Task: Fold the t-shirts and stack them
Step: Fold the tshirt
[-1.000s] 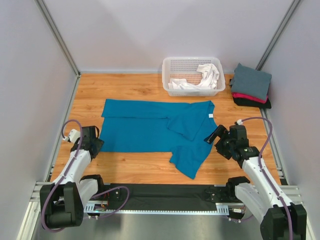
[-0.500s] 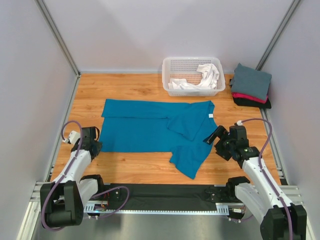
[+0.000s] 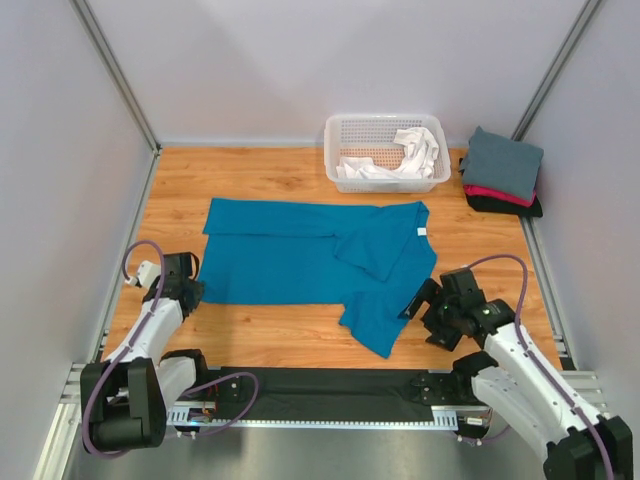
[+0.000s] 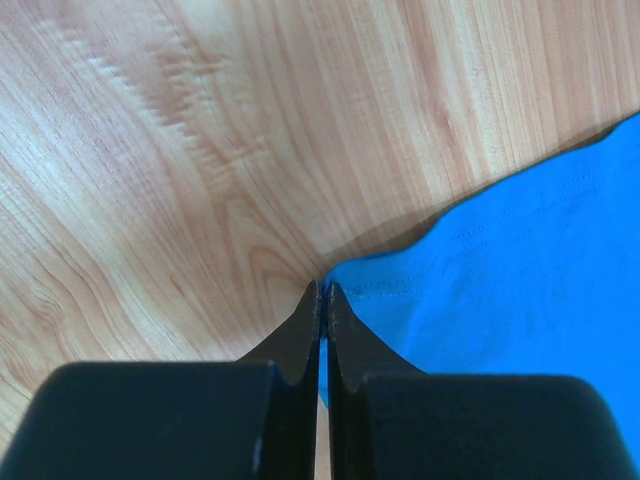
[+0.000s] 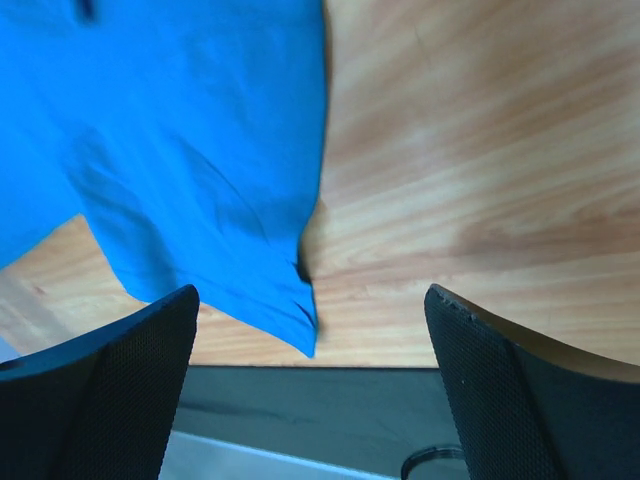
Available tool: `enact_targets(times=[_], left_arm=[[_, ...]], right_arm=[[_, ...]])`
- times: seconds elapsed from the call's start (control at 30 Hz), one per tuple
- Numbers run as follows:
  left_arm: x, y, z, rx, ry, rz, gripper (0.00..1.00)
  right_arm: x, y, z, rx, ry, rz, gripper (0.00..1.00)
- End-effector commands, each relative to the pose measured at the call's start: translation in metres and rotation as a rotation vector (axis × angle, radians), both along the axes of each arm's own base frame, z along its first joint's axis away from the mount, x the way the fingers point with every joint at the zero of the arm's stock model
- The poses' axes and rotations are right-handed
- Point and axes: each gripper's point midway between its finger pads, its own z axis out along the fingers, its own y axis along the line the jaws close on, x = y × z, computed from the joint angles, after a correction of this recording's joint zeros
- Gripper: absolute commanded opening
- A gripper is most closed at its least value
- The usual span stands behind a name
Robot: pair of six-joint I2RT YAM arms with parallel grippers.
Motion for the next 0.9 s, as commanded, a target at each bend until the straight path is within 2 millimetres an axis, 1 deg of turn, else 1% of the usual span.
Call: enact_targets(times=[0.0,0.03,0.07,0.13,0.2,0.27,0.37,0.4,0.43,0.5,0.6,0.67,0.73,0.83,0.87], left_arm=[[-0.023,-0.003,-0.018,-0.02,0.08,0.01,0.0],[-0.024,-0.002,-0.018,-0.02,0.08,0.012,0.0],[-0.024,-0.003,-0.018,-0.019,0.081,0.009,0.0],[-0.026,-0.003,-0.019,-0.022,0.076,0.014,0.0],[-0.026,-0.002,-0.018,-0.017,0.062,0.019,0.0],[-0.029,-0.002,-0.018,-0.016,0.06,0.025,0.0],[-0.029,-0.002,-0.016,-0.011,0.048,0.022,0.0],[-0.03,-0.001,-0.016,-0.011,0.043,0.023,0.0],[-0.03,-0.002,-0.016,-0.011,0.041,0.023,0.0],[-0.029,-0.002,-0.016,-0.013,0.041,0.019,0.0],[-0.029,-0.002,-0.017,-0.014,0.043,0.017,0.0],[-0.029,-0.003,-0.017,-0.015,0.045,0.013,0.0],[-0.029,-0.003,-0.018,-0.016,0.047,0.014,0.0],[-0.031,-0.003,-0.018,-0.017,0.05,0.017,0.0],[-0.031,-0.002,-0.017,-0.015,0.05,0.018,0.0]], right_arm=[[-0.018,0.009,-0.008,-0.021,0.106,0.02,0.95],[-0.023,0.015,-0.007,-0.026,0.117,0.058,0.95],[-0.026,0.019,-0.007,-0.022,0.141,0.047,0.95],[-0.035,0.028,-0.009,-0.043,0.162,0.089,0.94],[-0.036,0.036,-0.009,-0.04,0.174,0.088,0.93],[-0.043,0.042,-0.014,-0.039,0.195,0.104,0.91],[-0.044,0.053,-0.019,-0.018,0.211,0.097,0.84],[-0.041,0.061,-0.018,0.009,0.192,0.098,0.81],[-0.04,0.064,-0.018,0.014,0.189,0.093,0.78],[-0.038,0.066,-0.022,0.004,0.194,0.081,0.72],[-0.039,0.071,-0.028,-0.005,0.205,0.086,0.7],[-0.043,0.073,-0.032,-0.008,0.225,0.087,0.7],[-0.048,0.076,-0.033,-0.011,0.235,0.082,0.67],[-0.054,0.075,-0.037,-0.015,0.249,0.07,0.59],[-0.056,0.074,-0.038,-0.015,0.26,0.052,0.55]])
